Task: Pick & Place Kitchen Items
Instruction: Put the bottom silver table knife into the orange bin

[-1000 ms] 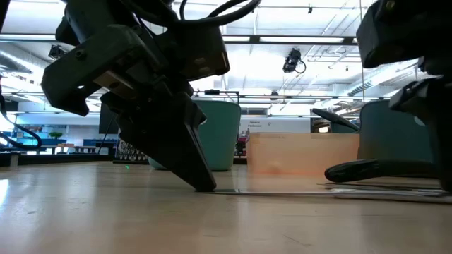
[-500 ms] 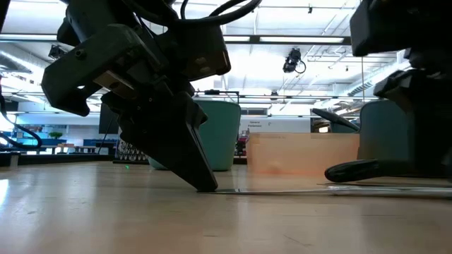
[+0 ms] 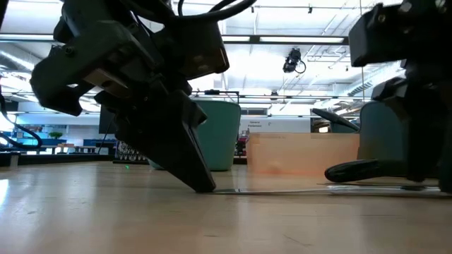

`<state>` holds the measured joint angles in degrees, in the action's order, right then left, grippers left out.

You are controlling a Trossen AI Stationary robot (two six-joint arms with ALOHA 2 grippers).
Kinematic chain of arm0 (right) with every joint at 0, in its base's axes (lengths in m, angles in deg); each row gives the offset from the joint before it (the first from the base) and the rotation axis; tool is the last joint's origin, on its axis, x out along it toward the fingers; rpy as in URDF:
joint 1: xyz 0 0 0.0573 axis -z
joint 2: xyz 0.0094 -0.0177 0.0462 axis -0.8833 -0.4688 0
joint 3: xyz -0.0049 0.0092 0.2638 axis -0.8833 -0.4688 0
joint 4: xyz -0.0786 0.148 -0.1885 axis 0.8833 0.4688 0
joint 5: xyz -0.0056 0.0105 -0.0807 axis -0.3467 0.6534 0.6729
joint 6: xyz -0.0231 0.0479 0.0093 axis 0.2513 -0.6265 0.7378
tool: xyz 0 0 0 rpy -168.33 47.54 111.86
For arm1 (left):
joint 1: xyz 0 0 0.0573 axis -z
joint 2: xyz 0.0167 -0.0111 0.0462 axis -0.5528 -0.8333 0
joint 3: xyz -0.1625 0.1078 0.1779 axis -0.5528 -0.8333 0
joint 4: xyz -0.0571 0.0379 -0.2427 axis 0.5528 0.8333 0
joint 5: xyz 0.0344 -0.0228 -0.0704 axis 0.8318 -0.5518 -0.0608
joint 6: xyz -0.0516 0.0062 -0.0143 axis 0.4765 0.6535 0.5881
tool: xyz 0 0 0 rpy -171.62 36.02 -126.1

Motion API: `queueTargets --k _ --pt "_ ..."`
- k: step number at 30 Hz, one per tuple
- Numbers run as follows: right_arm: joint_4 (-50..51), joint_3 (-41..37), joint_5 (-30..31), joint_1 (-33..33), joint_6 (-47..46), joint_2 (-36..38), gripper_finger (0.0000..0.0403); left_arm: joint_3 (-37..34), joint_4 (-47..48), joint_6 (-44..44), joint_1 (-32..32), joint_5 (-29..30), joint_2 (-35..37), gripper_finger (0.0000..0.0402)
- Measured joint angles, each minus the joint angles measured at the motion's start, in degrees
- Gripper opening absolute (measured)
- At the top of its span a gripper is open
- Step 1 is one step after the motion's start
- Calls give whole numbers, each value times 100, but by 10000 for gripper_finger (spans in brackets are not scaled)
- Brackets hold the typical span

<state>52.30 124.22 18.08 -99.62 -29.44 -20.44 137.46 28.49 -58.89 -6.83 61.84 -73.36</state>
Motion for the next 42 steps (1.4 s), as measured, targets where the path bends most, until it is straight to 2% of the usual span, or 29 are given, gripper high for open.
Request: queueTargets --k 15,18,22,29,39,42 --pt "-550 -477 -146 131 163 48 185 0 31 -49 50 -94 -2 0" --pt "-832 -697 -344 188 164 58 175 0 31 -52 54 -74 -2 0" --pt "-1092 -890 -323 187 150 85 155 0 31 -55 54 -67 -2 0" --pt "-1251 -928 -314 146 106 85 132 0 31 -55 97 -29 -2 0" --pt "-1333 -937 -334 69 109 79 125 0 31 -83 137 42 -2 0" --pt "-1317 -935 -361 71 109 68 106 0 31 -83 137 42 -2 0"
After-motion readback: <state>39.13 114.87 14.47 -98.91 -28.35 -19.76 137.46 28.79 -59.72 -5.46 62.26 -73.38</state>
